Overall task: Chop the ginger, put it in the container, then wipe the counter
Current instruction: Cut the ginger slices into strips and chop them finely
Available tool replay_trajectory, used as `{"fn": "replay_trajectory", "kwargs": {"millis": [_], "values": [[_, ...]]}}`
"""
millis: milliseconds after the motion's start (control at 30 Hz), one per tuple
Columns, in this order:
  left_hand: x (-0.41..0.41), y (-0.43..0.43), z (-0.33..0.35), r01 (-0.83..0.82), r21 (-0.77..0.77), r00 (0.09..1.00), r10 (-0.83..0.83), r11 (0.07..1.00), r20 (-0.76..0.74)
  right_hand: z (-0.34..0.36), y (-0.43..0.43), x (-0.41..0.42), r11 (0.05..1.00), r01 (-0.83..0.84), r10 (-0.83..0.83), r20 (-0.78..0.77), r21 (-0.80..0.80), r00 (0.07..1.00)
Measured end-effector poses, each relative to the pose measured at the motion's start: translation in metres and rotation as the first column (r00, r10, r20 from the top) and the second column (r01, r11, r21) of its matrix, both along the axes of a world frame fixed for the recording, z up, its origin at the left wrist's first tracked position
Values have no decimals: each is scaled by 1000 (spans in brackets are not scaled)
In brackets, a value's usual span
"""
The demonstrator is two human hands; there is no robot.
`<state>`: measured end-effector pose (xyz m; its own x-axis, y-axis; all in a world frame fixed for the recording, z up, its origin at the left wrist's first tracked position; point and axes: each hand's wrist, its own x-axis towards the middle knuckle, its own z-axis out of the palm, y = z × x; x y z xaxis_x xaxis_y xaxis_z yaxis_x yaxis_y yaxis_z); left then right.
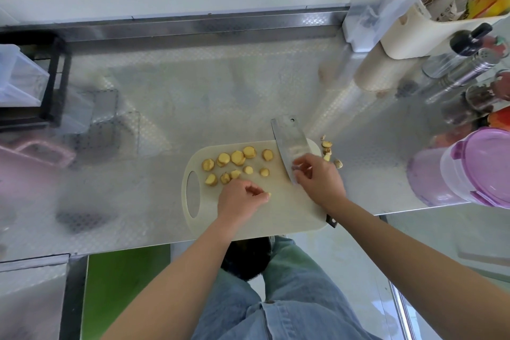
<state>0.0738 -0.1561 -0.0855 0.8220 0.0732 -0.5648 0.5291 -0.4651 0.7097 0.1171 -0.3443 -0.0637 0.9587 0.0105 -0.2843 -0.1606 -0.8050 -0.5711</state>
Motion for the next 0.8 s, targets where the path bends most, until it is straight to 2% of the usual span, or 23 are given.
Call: {"fn": "replay_trajectory", "kwargs": {"millis": [67,133,300,400,567,700,800], "values": [[-1,-5,3,44,169,999,-44,985,-2,-1,-4,-1,987,-47,49,8,-154,999],[-3,-10,6,31,290,999,-39,957,23,-1,-3,-3,966,-104,101,-23,-238,995],[-8,-16,8,-21,411,994,-25,911,108,-6,-2,-8,931,-86,86,-15,-356,996],[-9,-16,8,-19,415,992,-35,909,122,-6,-8,-9,949,-54,35,-67,-312,997],[-5,-21,14,31,430,998,-54,902,43,-1,-22,-13,984,-28,-3,-176,-174,984],[-4,-26,17,21,403,1000,-25,915,4,2,-28,-20,997,57,-62,-123,-45,990],[-3,-33,17,-70,309,997,76,949,-9,7,-29,-25,998,67,-67,-69,-9,995]]}}
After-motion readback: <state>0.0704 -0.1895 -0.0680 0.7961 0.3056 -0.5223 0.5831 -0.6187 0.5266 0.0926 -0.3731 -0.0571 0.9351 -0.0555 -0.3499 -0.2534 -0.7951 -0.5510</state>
